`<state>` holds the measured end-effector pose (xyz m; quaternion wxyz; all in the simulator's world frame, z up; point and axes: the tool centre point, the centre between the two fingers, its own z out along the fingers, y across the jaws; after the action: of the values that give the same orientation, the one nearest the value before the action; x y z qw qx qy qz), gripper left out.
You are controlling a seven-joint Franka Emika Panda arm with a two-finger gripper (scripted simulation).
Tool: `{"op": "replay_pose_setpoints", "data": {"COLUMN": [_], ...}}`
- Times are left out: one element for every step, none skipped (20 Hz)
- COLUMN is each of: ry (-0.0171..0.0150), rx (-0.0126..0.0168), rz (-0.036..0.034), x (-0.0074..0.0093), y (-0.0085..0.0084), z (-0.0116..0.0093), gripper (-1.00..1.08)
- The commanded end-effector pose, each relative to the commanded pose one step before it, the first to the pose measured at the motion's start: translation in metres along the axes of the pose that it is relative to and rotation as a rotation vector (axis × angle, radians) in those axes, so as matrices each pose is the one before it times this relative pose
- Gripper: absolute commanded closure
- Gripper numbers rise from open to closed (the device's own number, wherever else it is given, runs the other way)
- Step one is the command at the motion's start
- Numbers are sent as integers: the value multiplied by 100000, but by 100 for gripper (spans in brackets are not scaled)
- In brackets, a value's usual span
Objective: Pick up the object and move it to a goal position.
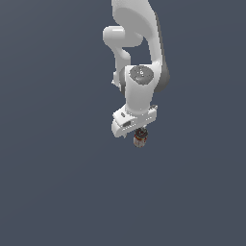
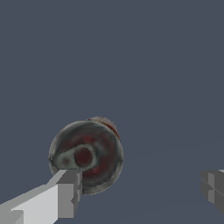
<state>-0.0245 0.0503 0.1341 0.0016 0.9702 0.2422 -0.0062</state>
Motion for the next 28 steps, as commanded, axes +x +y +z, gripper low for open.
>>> {"op": "replay_pose_setpoints", "data": {"ry": [417, 134, 123, 113, 102, 90, 79, 67, 55, 43, 31, 18, 6, -44, 0, 0, 0, 6, 7, 0, 13, 8, 8, 7, 6, 0, 1, 0], "rx": [-45, -10, -10, -11, -10, -10, -9, -8, -7, -5, -4, -2, -1, 25, 0, 0, 0, 2, 3, 0, 7, 4, 4, 3, 0, 0, -11, 0], "rz": [-7576, -2476, -2262, -2048, -1833, -1618, -1403, -1188, -973, -755, -543, -323, -97, 596, 0, 0, 0, -69, -69, 0, -119, -68, -69, -69, -69, 0, -68, 0], "x": [191, 93, 92, 89, 84, 78, 70, 62, 52, 41, 31, 18, 3, -14, -2, -6, -11, 5, 0, -26, 3, -16, -16, -8, 1, -9, 23, 11], "y": [-1385, -460, -419, -378, -337, -296, -256, -216, -177, -136, -99, -58, -14, 72, 1, 3, 5, -27, -25, 10, -47, -21, -20, -19, -17, 19, -12, 24], "z": [223, 72, 65, 58, 52, 45, 39, 33, 27, 21, 15, 9, 3, -13, 38, 112, 187, 259, 335, 413, 484, 557, 571, 502, 432, 365, 290, 222], "gripper": [-92, -92, -92, -92, -92, -92, -92, -92, -92, -92, -92, -92, -92, -92, -92, -92, -92, -92, -92, -92, -92, -92, -92, -92, -92, -92, -92, -92]}}
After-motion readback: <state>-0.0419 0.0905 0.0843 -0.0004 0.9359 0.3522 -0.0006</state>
